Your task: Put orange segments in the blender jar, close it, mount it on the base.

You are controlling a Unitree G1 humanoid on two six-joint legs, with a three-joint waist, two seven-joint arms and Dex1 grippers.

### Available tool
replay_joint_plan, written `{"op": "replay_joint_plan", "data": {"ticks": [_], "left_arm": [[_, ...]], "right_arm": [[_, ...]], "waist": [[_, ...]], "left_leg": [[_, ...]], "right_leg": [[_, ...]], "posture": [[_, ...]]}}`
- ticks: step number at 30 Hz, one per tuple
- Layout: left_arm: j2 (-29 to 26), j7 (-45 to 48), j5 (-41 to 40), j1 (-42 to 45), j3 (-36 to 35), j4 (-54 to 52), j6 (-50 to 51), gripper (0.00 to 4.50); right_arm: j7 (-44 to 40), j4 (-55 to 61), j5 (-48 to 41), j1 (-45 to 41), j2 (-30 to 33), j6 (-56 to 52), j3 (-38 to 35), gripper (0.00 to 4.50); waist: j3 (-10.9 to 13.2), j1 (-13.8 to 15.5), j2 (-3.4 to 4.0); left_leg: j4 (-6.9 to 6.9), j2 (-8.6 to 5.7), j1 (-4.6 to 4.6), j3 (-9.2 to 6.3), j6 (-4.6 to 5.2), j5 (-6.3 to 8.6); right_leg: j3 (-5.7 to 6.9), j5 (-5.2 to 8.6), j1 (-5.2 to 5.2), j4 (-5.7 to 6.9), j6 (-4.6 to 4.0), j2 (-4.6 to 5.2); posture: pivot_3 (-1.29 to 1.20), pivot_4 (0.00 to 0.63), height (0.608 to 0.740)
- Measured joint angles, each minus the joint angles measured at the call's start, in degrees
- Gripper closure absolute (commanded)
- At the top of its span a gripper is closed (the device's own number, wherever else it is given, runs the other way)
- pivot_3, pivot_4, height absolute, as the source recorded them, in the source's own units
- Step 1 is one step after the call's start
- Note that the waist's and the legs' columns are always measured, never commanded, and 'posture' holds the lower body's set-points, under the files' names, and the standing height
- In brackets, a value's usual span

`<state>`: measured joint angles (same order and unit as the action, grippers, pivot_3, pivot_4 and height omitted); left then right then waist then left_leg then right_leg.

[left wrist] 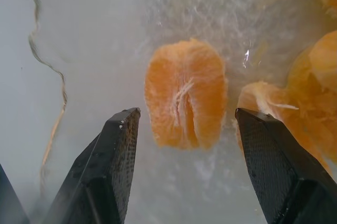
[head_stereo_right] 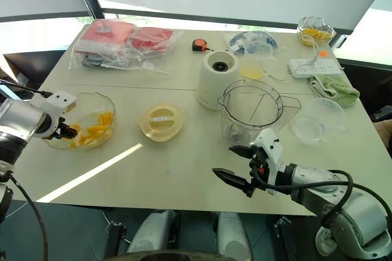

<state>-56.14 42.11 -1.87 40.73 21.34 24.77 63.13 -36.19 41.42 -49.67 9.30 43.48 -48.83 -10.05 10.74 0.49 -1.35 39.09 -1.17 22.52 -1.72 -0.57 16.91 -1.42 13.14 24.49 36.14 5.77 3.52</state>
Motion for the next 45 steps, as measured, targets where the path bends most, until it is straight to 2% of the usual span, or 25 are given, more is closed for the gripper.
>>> {"op": "replay_joint_plan", "data": {"ticks": [6,13,17,18,19,20,21,31,34,39,45], "left_arm": [[1.49,1.17,1.62,-0.31,-0.01,4.15,-3.82,1.51],[4.07,1.4,4.7,1.47,-0.2,10.15,-8.34,1.51],[5.28,1.46,6.32,2.18,-0.26,12.45,-10.3,2.65],[5.74,1.56,6.5,2.32,-0.28,12.78,-10.79,3.44],[5.93,1.41,6.88,2.32,-0.28,13.2,-11.1,3.73],[6.05,1.34,7.12,2.32,-0.28,13.45,-11.21,4.24],[6.23,1.36,7.57,2.32,-0.29,13.55,-11.24,4.46],[6.43,1.43,8.67,2.16,-2.16,11.29,-8.48,4.46],[3.87,1.85,8.65,2.0,-3.32,5.07,-4.78,4.46],[-1.96,3.04,8.26,2.58,-7.53,-7.01,2.52,4.46],[-4.56,4.17,5.31,-3.67,-9.3,-17.38,7.87,4.46]], "right_arm": [[-2.47,2.24,-5.26,1.62,3.07,-0.8,-5.37,0.07],[-2.07,3.19,-5.8,1.21,3.73,-0.8,-5.9,0.07],[-1.26,3.5,-5.75,0.71,3.59,-0.77,-5.2,0.0],[-1.13,3.51,-5.72,0.59,3.55,-0.76,-4.61,0.0],[-1.07,3.51,-5.72,0.53,3.47,-0.75,-4.3,0.0],[-1.0,3.51,-5.71,0.54,3.44,-0.75,-4.2,0.0],[-0.82,3.51,-5.7,0.52,3.45,-0.73,-4.2,0.0],[-0.69,3.48,-5.33,-0.47,3.45,-0.6,-2.84,0.0],[-0.73,3.28,-4.75,-0.96,3.45,-0.22,-2.04,0.0],[-1.32,2.04,-3.36,-1.68,3.49,0.66,-1.29,0.0],[-2.89,-0.29,-1.92,-2.83,3.55,1.45,0.6,0.0]], "waist": [[-0.02,-0.07,0.01],[-0.27,-0.07,0.34],[-0.35,0.01,0.4],[-0.36,0.05,0.41],[-0.36,0.04,0.41],[-0.36,0.03,0.4],[-0.36,0.02,0.4],[-0.29,0.02,0.23],[-0.2,0.0,-0.06],[-0.2,-0.05,-0.07],[-0.2,-0.2,-0.05]], "left_leg": [[0.0,0.01,-0.09,0.02,0.0,0.0],[0.0,0.0,-0.14,0.02,0.0,0.0],[0.0,0.01,-0.18,0.02,0.01,-0.01],[0.01,0.01,-0.19,0.02,0.02,-0.01],[0.01,0.01,-0.2,0.02,0.02,-0.01],[0.01,0.02,-0.2,0.01,0.02,-0.01],[0.02,0.02,-0.19,0.01,0.02,-0.01],[0.03,0.01,-0.13,0.01,0.02,-0.01],[0.03,0.03,-0.07,-0.01,0.02,-0.01],[0.02,0.0,-0.06,0.01,0.02,-0.01],[0.02,0.03,-0.09,0.01,0.02,-0.01]], "right_leg": [[-0.01,0.0,-0.06,0.02,-0.01,0.0],[-0.01,0.0,-0.1,0.05,0.0,0.0],[-0.01,0.0,-0.11,0.1,0.0,-0.02],[-0.01,0.0,-0.12,0.11,0.0,-0.02],[-0.02,0.0,-0.12,0.12,0.0,-0.03],[-0.02,0.0,-0.12,0.12,0.0,-0.04],[-0.02,0.0,-0.12,0.12,0.0,-0.04],[-0.01,0.0,-0.1,0.1,0.01,-0.03],[-0.01,0.0,-0.03,0.1,0.01,-0.03],[-0.01,0.0,-0.05,0.05,0.02,0.01],[-0.01,0.0,-0.05,0.07,0.01,-0.02]], "posture": [[0.0,0.15,0.74],[0.0,0.15,0.74],[0.0,0.15,0.74],[0.0,0.15,0.74],[0.0,0.15,0.74],[0.0,0.15,0.74],[0.0,0.15,0.74],[0.0,0.15,0.74],[0.0,0.15,0.74],[0.0,0.15,0.74],[0.0,0.15,0.74]]}}
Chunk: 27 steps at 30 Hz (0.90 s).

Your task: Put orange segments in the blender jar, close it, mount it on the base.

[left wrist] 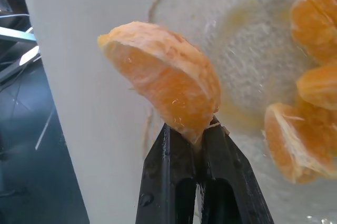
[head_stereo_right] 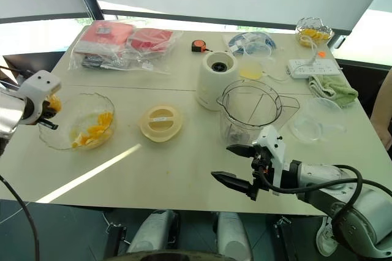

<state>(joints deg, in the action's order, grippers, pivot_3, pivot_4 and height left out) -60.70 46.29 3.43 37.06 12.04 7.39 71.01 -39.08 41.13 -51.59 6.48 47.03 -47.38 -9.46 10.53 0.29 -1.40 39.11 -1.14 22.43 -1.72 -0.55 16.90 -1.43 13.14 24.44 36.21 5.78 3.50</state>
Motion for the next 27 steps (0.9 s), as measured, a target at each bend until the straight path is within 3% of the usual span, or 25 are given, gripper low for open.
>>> {"op": "replay_joint_plan", "data": {"ticks": [6,9,14,17,20,27], "left_arm": [[-2.25,1.87,-3.62,-4.04,-1.94,-4.4,-3.06,4.46],[-4.35,6.29,-7.23,-3.91,-4.61,-8.95,-7.95,4.46],[-3.9,14.0,-13.04,4.94,-6.34,-11.86,-16.05,4.46],[1.73,17.78,-15.39,14.61,-5.95,-8.97,-22.64,4.46],[11.29,23.76,-18.2,23.79,-4.32,-3.2,-31.57,4.46],[30.17,33.87,-19.07,35.18,0.91,15.21,-44.4,4.46]], "right_arm": [[-1.53,-1.39,0.92,-0.29,0.9,0.16,-0.23,0.0],[-1.28,-1.67,0.12,2.15,1.44,-0.41,-4.31,0.0],[1.78,-1.85,-3.57,7.5,-0.55,-1.24,-12.55,0.0],[2.61,-1.36,-5.15,11.31,-1.1,-1.65,-16.61,0.0],[5.37,-0.26,-9.62,14.39,-4.78,-1.01,-22.63,0.0],[10.99,5.55,-12.89,24.44,-12.48,2.62,-28.04,0.0]], "waist": [[0.02,0.12,-0.03],[0.02,0.65,-0.05],[0.02,0.56,-0.07],[0.01,0.61,-0.08],[-0.03,0.55,-0.06],[-0.02,0.15,0.05]], "left_leg": [[0.0,0.01,0.02,-0.01,0.0,0.0],[0.0,-0.01,0.07,-0.02,-0.01,0.0],[0.02,-0.05,0.05,0.03,0.0,0.0],[0.05,-0.06,0.02,0.04,0.0,0.0],[0.07,-0.09,-0.01,0.05,0.08,-0.05],[0.07,-0.03,-0.02,0.09,0.11,-0.04]], "right_leg": [[0.0,0.01,0.0,-0.02,-0.02,0.05],[0.02,0.06,-0.02,-0.1,-0.11,0.1],[0.0,0.1,-0.06,-0.13,-0.2,0.1],[0.01,0.09,-0.11,-0.1,-0.16,0.02],[0.01,0.02,-0.22,-0.12,-0.03,-0.01],[-0.07,0.01,-0.17,-0.08,0.01,-0.18]], "posture": [[0.0,0.15,0.74],[0.0,0.15,0.74],[0.0,0.15,0.74],[0.0,0.15,0.74],[0.0,0.15,0.74],[0.0,0.15,0.74]]}}
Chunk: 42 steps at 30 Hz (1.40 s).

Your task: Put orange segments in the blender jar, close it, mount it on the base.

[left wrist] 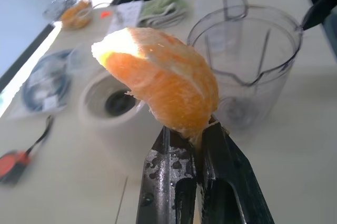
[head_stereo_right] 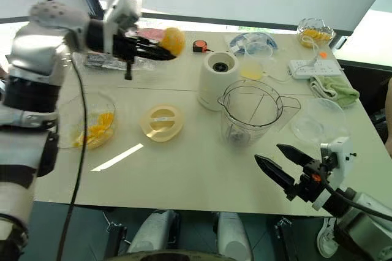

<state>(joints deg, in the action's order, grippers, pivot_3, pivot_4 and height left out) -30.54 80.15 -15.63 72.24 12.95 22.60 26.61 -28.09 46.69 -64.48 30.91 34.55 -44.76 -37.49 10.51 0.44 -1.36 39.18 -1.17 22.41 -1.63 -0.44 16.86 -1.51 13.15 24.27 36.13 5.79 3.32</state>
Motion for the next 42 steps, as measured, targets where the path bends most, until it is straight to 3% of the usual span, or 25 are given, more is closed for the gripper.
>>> {"op": "replay_joint_plan", "data": {"ticks": [4,12,27,30,34,39,42], "left_arm": [[8.94,3.92,1.43,3.4,2.5,8.64,-8.18,4.46],[20.7,3.05,7.66,5.12,5.85,24.4,-20.32,4.46],[26.4,3.18,12.73,5.85,6.07,28.95,-26.97,4.46],[26.94,3.14,13.66,5.85,6.08,29.04,-27.72,3.58],[27.61,1.47,14.1,5.86,6.05,30.36,-28.59,1.65],[28.17,-1.02,14.28,6.56,5.19,31.81,-29.63,1.65],[28.87,-4.24,12.56,8.36,1.24,31.96,-29.3,1.65]], "right_arm": [[2.02,2.78,-0.06,3.35,-1.95,3.17,-1.47,0.0],[6.19,6.03,-4.58,7.19,-4.18,9.32,-4.54,0.0],[10.0,7.23,-7.37,10.84,-4.35,16.4,-3.79,0.0],[10.67,7.68,-6.13,10.98,-4.96,17.39,-2.8,0.0],[11.41,8.3,-5.14,10.98,-5.63,18.23,-1.08,0.0],[11.48,8.28,-4.24,11.47,-5.61,19.05,-0.93,0.0],[11.22,8.14,-3.17,11.67,-4.9,19.07,-0.93,0.0]], "waist": [[-0.04,-0.26,0.1],[-0.02,0.2,0.09],[-0.02,0.25,0.1],[-0.02,0.29,0.11],[-0.02,0.25,0.11],[-0.02,0.3,0.11],[-0.01,0.32,0.1]], "left_leg": [[0.0,0.01,-0.02,0.05,0.02,0.01],[0.0,0.02,0.03,-0.03,0.04,0.02],[0.0,0.02,0.04,-0.04,0.07,0.03],[-0.01,0.02,0.04,-0.05,0.07,0.03],[0.0,0.02,0.03,-0.04,0.07,0.03],[-0.01,0.02,0.04,-0.05,0.07,0.04],[0.0,0.02,0.06,-0.04,0.07,0.04]], "right_leg": [[-0.07,0.0,0.01,-0.01,0.01,0.02],[-0.06,0.02,0.02,-0.04,0.02,-0.04],[-0.07,0.05,0.02,-0.07,0.0,-0.03],[-0.07,0.05,0.02,-0.07,0.0,-0.03],[-0.07,0.05,0.02,-0.07,0.0,-0.03],[-0.06,0.05,0.02,-0.08,0.0,-0.03],[-0.06,0.05,0.02,-0.09,0.01,-0.03]], "posture": [[0.0,0.15,0.74],[0.0,0.15,0.74],[0.0,0.15,0.74],[0.0,0.15,0.74],[0.0,0.15,0.74],[0.0,0.15,0.74],[0.0,0.15,0.74]]}}
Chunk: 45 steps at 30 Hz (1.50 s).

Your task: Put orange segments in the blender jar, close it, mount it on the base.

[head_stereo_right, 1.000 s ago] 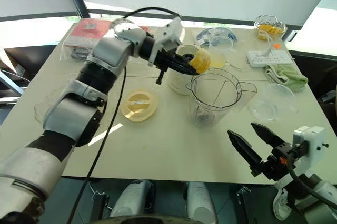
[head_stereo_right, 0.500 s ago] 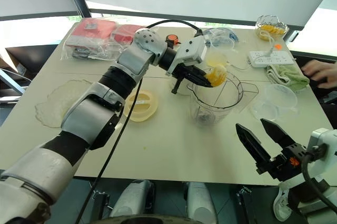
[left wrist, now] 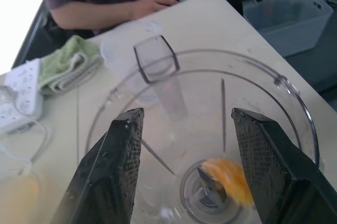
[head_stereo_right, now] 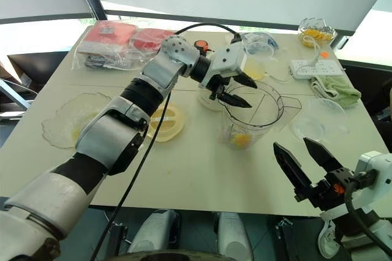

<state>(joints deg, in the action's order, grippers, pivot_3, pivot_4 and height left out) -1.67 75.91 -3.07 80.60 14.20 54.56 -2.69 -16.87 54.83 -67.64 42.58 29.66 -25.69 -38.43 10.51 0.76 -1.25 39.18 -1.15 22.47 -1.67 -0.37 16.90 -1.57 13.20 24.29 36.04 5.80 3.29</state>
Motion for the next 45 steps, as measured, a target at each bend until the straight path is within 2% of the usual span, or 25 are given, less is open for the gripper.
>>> {"op": "replay_joint_plan", "data": {"ticks": [5,7,9,11,13,16,19,26,33,37,45], "left_arm": [[-0.63,-11.28,-7.05,3.1,-11.29,-2.86,4.03,1.65],[-2.59,-15.18,-8.35,2.68,-13.88,-5.49,4.95,1.65],[-8.66,-19.15,-9.96,-1.14,-17.52,-11.64,9.1,1.65],[-13.15,-19.71,-11.49,-7.93,-19.16,-19.74,14.44,1.65],[-18.14,-18.69,-10.62,-19.29,-16.53,-31.34,17.33,1.65],[-21.69,-16.55,-13.39,-34.85,-14.5,-44.84,25.56,1.65],[-23.71,-18.05,-18.4,-45.35,-15.4,-57.62,33.86,1.65],[-24.18,-26.16,-25.5,-55.62,-16.87,-76.44,43.45,1.65],[-24.21,-32.89,-26.23,-60.37,-14.02,-84.96,46.3,1.65],[-24.18,-35.36,-26.78,-60.75,-13.67,-86.59,47.43,1.65],[-25.16,-37.42,-28.95,-61.5,-13.32,-87.53,48.51,1.65]], "right_arm": [[0.93,-2.39,7.04,-1.64,-0.28,0.93,0.06,0.0],[1.57,-3.83,11.03,-2.95,-1.24,1.88,0.51,0.0],[2.57,-6.99,17.5,-3.8,-2.51,3.25,1.71,0.0],[3.63,-10.54,22.17,-5.0,-3.63,4.25,1.84,0.0],[4.57,-14.0,26.34,-6.72,-3.93,4.99,1.87,0.0],[6.26,-19.77,32.52,-9.79,-3.55,5.2,1.93,0.0],[9.07,-27.55,38.27,-16.24,-3.04,5.25,2.05,0.0],[10.57,-42.06,47.21,-29.03,-1.12,7.33,5.73,0.0],[9.62,-59.42,54.67,-38.09,0.96,13.84,9.48,0.0],[9.15,-65.05,56.37,-40.95,1.48,15.99,10.08,0.0],[9.35,-76.42,59.01,-46.52,1.95,21.65,11.07,0.0]], "waist": [[-0.01,-0.23,0.03],[-0.04,-0.34,0.08],[-0.17,-0.91,0.35],[-0.24,-1.2,0.48],[-0.32,-1.34,0.63],[-0.32,-1.29,0.62],[-0.28,-1.2,0.59],[-0.43,-0.54,0.82],[-0.44,-0.49,0.9],[-0.42,-0.89,0.93],[-0.4,-1.94,0.93]], "left_leg": [[-0.01,0.01,-0.05,0.01,0.01,0.01],[-0.03,0.04,-0.08,0.02,0.01,0.01],[-0.11,0.08,-0.17,0.02,0.01,0.01],[-0.15,0.1,-0.18,-0.02,0.0,0.0],[-0.15,0.07,-0.18,-0.02,-0.01,0.0],[-0.08,0.02,-0.11,0.01,-0.03,-0.01],[0.01,-0.04,-0.08,0.06,-0.04,-0.02],[-0.01,-0.04,-0.36,0.1,0.0,-0.05],[-0.01,-0.07,-0.47,0.12,0.01,-0.06],[-0.11,-0.05,-1.01,0.12,0.02,-0.04],[-0.11,-0.04,-1.09,0.13,0.02,-0.04]], "right_leg": [[0.0,0.0,0.0,0.01,0.03,0.0],[0.0,-0.01,0.01,0.03,0.05,-0.03],[-0.01,-0.02,0.01,0.14,0.06,-0.05],[0.0,-0.01,0.01,0.19,0.05,-0.06],[-0.03,-0.02,0.01,0.19,0.04,-0.02],[-0.04,-0.03,0.03,0.17,0.02,0.13],[-0.03,0.03,0.0,0.11,-0.14,0.27],[-0.05,0.06,-0.23,0.14,-0.25,0.15],[-0.12,0.06,-0.36,0.16,-0.25,0.1],[-0.12,0.1,-0.89,0.03,-0.25,0.08],[-0.15,0.1,-0.95,0.03,-0.25,0.04]], "posture": [[0.0,0.15,0.74],[0.0,0.15,0.74],[0.0,0.15,0.74],[0.0,0.15,0.74],[0.0,0.15,0.74],[0.0,0.15,0.74],[0.0,0.15,0.74],[0.0,0.15,0.74],[0.0,0.15,0.74],[0.0,0.15,0.74],[0.0,0.15,0.74]]}}
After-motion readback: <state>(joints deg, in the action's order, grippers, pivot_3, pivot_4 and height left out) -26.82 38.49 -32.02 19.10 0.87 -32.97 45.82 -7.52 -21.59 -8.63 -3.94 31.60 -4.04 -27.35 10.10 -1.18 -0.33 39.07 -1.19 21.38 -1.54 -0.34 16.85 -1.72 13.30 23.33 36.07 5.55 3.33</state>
